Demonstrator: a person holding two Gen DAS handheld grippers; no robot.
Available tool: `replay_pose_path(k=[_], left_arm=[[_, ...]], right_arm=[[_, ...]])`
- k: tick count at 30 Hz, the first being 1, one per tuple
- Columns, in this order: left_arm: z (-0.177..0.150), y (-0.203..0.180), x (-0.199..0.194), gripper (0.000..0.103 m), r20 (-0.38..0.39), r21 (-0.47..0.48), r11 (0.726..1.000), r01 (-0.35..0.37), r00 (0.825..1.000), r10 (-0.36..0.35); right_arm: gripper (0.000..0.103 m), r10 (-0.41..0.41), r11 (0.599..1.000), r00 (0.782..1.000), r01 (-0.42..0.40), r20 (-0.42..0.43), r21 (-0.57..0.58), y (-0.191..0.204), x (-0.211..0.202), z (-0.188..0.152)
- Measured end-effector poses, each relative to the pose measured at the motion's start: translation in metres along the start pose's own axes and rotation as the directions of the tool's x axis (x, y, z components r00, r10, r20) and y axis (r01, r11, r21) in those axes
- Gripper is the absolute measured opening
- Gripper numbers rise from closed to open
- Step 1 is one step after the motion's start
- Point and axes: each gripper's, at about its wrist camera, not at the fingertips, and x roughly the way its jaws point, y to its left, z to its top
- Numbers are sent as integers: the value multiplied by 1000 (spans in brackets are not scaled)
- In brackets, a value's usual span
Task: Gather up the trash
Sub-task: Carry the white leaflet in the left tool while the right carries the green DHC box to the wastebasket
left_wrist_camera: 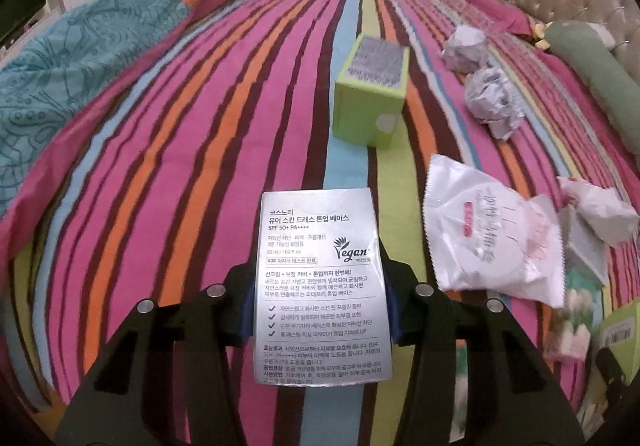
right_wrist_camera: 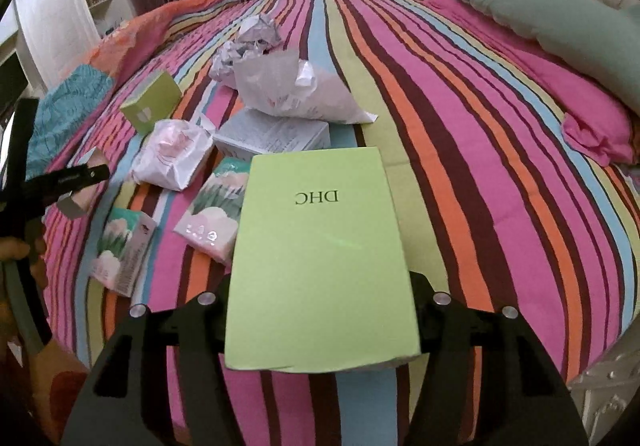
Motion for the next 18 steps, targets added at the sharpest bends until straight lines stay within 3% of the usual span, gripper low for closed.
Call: replay_pose_path(k=[8, 18], left_arm=[[-19, 12, -43, 48, 44, 13, 1000, 24, 999, -24], [-71, 16, -93, 48, 62, 86, 994, 66, 996, -71]], right_arm=[[56, 12, 999, 999, -14, 38, 49, -4, -34, -5], [56, 15, 997, 998, -19, 54, 72, -1, -69, -30]])
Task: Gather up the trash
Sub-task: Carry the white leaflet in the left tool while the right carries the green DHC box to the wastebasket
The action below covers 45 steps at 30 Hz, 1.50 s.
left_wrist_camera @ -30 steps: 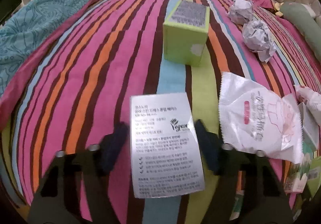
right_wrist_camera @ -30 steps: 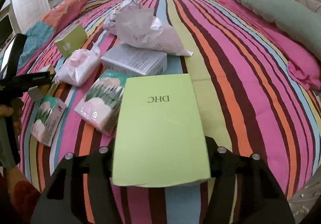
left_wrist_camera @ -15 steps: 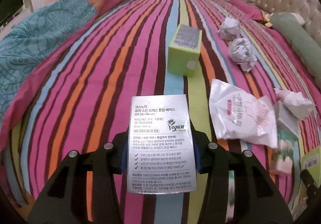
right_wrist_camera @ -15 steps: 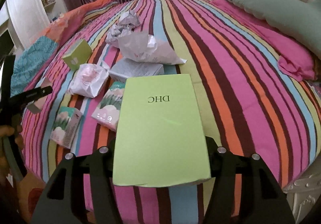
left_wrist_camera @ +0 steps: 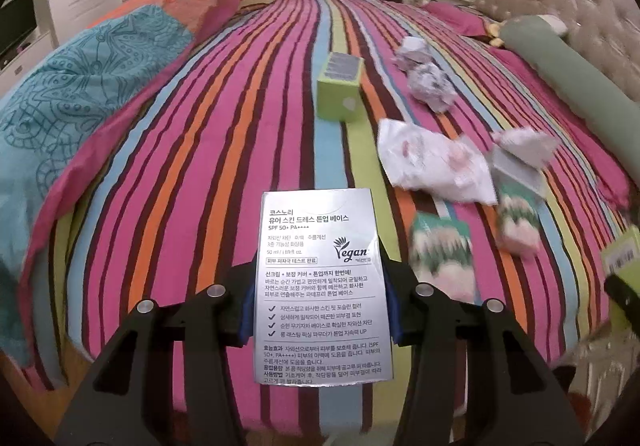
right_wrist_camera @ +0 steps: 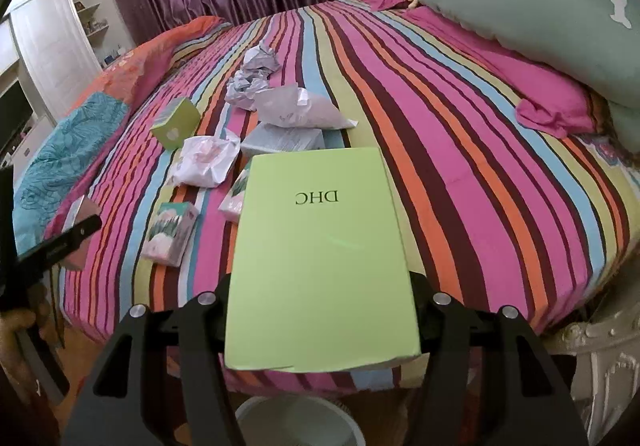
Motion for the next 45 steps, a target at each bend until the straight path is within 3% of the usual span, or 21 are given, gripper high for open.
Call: replay_pose_path(k=[17, 27, 32, 38, 45], left_arm=[[-111, -12, -68, 48, -50, 100, 992, 79, 996, -75], [-189, -28, -72, 48, -185, 124, 984, 127, 977, -102], [-222, -32, -66, 48, -269, 115, 982, 149, 957, -113], [-247, -33, -50, 48, -364, 98, 980, 171, 923, -125], [-274, -41, -28, 48, -483, 93, 973, 211, 864, -141]], right_arm=[[56, 39, 999, 998, -40, -40, -13, 23, -44, -68], [56, 48, 999, 992, -47, -120, 13, 30, -49, -121], [56, 49, 998, 984, -41, -170, 53, 27, -46, -149], [56, 86, 992, 959, -58, -272, 109, 25, -32, -179], [56, 114, 991, 918, -76, -381, 113, 36, -12, -202]])
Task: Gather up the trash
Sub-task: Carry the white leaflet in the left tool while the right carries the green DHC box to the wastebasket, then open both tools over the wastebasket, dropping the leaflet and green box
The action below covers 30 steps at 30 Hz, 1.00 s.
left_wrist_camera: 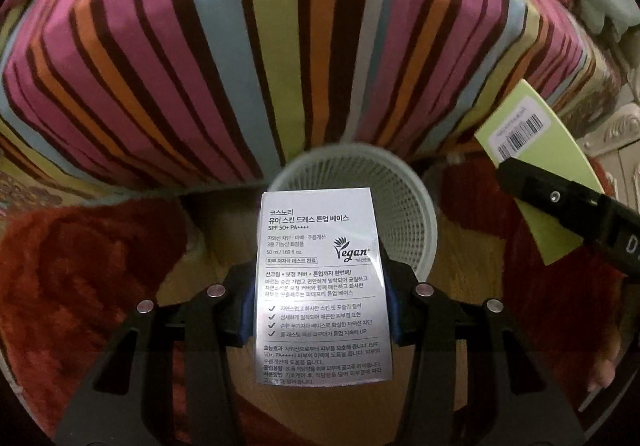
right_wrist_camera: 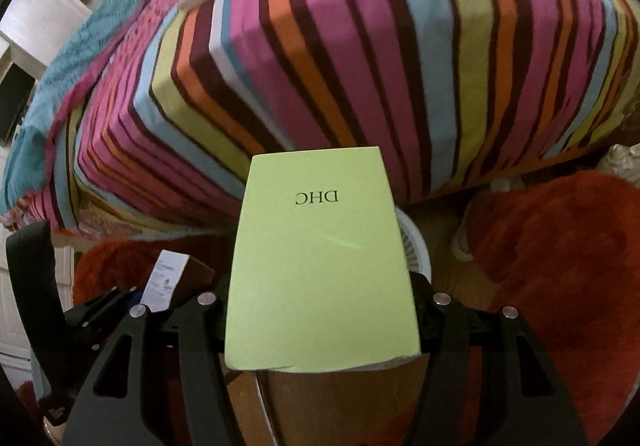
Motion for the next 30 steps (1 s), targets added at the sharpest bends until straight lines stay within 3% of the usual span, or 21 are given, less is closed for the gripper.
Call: replay_pose_path(k=[8, 14, 24, 30], left_arm=[[3, 1, 37, 48, -120, -18, 1000, 7, 993, -9], [5, 0, 79, 48, -236, -53, 998, 28, 971, -39], [10, 0, 127, 48, -314, -104, 994, 25, 948, -57], [9, 1, 149, 49, -369, -121, 993, 13, 928, -57]], right_arm=[[56, 15, 999, 990, -9, -142, 45, -7, 40, -2], [56, 55, 988, 963, -14, -266, 155, -20, 79, -3], [56, -5, 982, 934, 71, -357, 173, -32, 127, 0], [57, 9, 975, 915, 82, -403, 208, -39, 141, -7]])
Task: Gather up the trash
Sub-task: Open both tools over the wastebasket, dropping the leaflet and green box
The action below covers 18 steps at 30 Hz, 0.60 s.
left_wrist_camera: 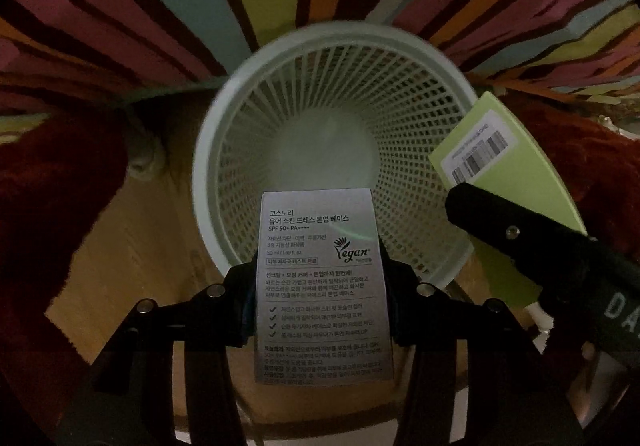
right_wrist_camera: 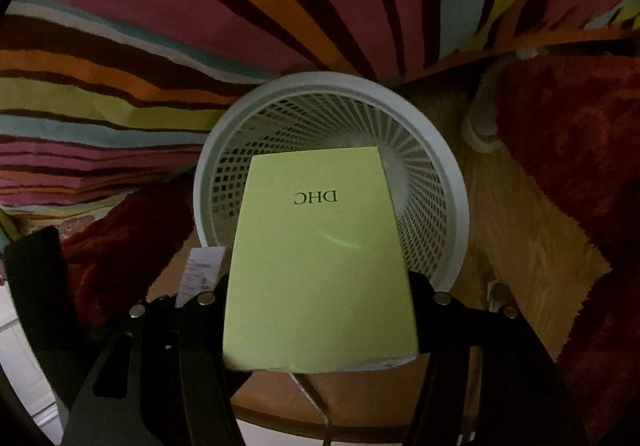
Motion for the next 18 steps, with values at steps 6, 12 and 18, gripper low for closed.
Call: replay_pose_path(k=[6, 12, 18], left_arm=[[4, 8, 6, 89, 3, -62, 997, 39, 999, -39], [2, 6, 2, 89, 32, -51, 998, 43, 999, -41], [2, 10, -13, 89, 85, -67, 998, 10, 996, -5]], right_arm=[[91, -24, 998, 1000, 24, -1, 61, -10, 5, 2], [91, -48, 994, 999, 46, 23, 97, -17, -2, 4], [91, -54, 997, 997, 52, 46, 50, -7, -7, 0]])
